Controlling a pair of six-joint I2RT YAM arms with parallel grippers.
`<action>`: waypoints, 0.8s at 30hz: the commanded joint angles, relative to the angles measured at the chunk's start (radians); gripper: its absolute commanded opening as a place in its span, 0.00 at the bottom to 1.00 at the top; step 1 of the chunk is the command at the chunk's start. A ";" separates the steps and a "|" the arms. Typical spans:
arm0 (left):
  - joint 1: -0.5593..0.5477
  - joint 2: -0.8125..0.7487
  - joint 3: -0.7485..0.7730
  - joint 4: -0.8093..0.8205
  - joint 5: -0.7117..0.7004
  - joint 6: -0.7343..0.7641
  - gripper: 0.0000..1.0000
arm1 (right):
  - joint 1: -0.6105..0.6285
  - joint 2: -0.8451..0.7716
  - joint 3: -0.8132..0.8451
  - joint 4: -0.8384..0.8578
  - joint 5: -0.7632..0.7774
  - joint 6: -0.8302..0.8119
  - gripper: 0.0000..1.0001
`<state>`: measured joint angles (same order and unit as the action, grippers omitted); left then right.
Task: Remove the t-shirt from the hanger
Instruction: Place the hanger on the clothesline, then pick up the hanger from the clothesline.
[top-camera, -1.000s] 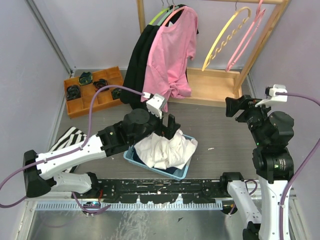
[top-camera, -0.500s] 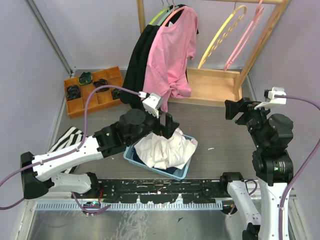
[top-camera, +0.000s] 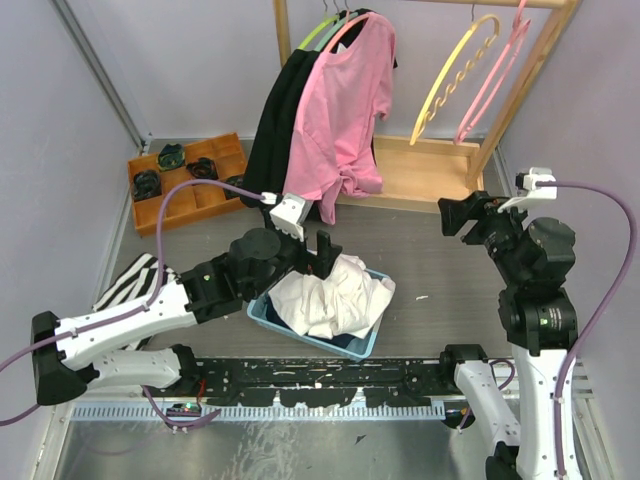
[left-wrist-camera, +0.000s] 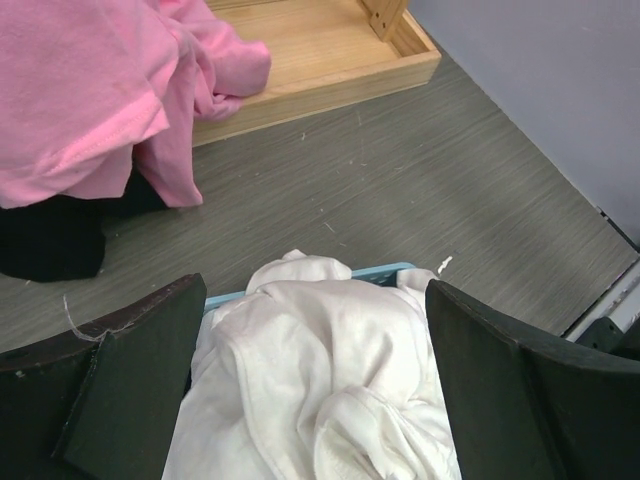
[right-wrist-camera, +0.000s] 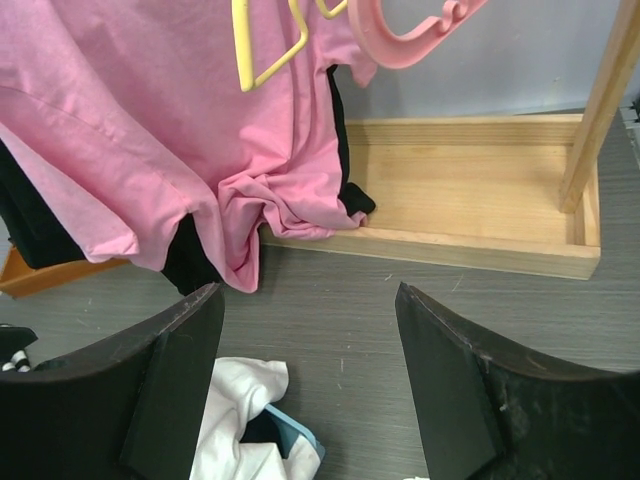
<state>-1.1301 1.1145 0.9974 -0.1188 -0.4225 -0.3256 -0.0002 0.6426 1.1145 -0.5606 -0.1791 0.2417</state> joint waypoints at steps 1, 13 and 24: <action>0.003 -0.020 -0.008 0.008 -0.044 -0.004 0.98 | -0.001 0.029 -0.015 0.116 -0.060 0.028 0.75; 0.003 -0.071 -0.096 0.012 -0.064 -0.051 0.98 | 0.000 0.117 0.034 0.262 -0.166 0.125 0.74; 0.002 -0.031 -0.109 0.033 -0.029 -0.086 0.98 | 0.105 0.295 0.194 0.353 -0.109 0.137 0.73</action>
<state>-1.1301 1.0710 0.8932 -0.1234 -0.4629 -0.3859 0.0460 0.8841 1.2110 -0.2962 -0.3321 0.3798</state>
